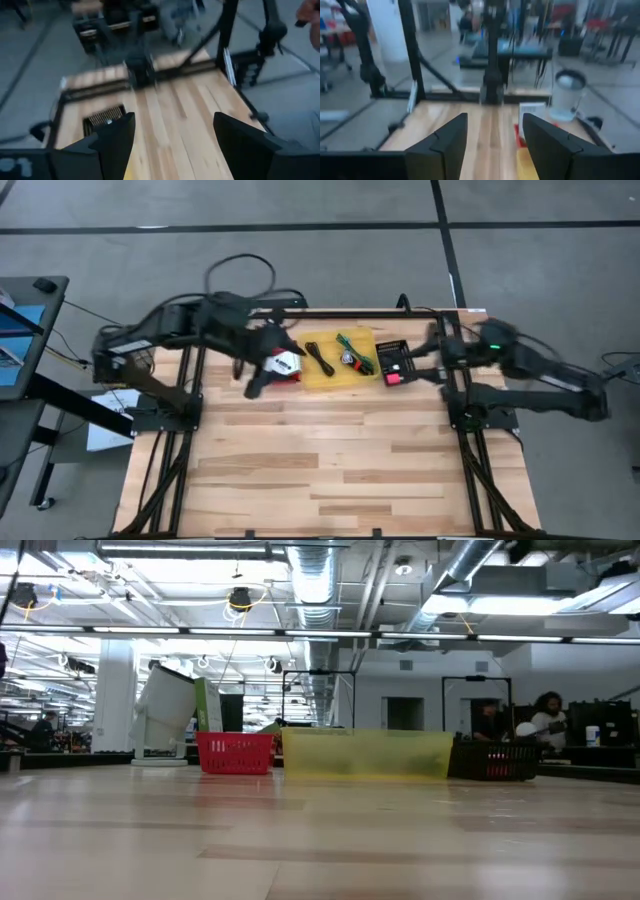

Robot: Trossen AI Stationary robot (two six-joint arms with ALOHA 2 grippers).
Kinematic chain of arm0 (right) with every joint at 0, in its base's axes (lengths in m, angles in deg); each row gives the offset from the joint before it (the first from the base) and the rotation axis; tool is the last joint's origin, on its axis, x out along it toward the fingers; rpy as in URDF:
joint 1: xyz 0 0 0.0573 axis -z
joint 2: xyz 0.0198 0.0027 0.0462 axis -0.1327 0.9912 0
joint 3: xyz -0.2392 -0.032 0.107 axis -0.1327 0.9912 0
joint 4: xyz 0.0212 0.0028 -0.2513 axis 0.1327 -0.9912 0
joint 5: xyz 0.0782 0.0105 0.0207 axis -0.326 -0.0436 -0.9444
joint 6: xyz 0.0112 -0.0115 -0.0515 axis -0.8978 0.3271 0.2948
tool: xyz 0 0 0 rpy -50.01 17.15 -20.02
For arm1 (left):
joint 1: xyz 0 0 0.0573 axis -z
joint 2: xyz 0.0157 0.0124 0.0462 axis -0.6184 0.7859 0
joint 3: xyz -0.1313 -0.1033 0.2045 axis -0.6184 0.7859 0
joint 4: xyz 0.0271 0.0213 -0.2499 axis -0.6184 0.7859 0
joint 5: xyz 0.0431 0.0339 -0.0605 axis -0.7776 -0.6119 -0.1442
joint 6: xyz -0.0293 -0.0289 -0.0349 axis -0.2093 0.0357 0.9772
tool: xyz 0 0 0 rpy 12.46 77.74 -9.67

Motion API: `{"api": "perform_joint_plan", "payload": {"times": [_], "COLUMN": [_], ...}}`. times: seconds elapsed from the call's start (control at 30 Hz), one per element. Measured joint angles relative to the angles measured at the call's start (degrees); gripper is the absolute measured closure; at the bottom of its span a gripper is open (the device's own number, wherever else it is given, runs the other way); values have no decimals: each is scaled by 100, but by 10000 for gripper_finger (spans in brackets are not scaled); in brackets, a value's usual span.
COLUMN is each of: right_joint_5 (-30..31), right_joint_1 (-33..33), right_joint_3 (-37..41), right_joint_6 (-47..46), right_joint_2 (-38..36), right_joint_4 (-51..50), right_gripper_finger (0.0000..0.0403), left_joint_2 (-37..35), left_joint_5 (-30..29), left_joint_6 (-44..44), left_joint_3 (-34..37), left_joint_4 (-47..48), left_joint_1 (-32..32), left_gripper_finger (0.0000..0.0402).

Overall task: Pick and place items into bin
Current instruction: Return to Home Position

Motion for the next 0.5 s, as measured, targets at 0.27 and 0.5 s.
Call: {"api": "perform_joint_plan", "payload": {"times": [0.27,0.5], "right_joint_5": [42,214], "right_joint_1": [239,256], "right_joint_3": [3,493], "right_joint_6": [-436,-527], "right_joint_2": [-2298,-2912], "right_joint_4": [-1125,-1265], "right_gripper_finger": [220,218], "left_joint_2": [-1238,-1333], "left_joint_5": [1062,3035], "left_joint_6": [208,1069], "left_joint_3": [3067,5223], "left_joint_4": [-2869,-5377], "left_joint_1": [-1292,-2785], "left_gripper_finger": [140,140]}}
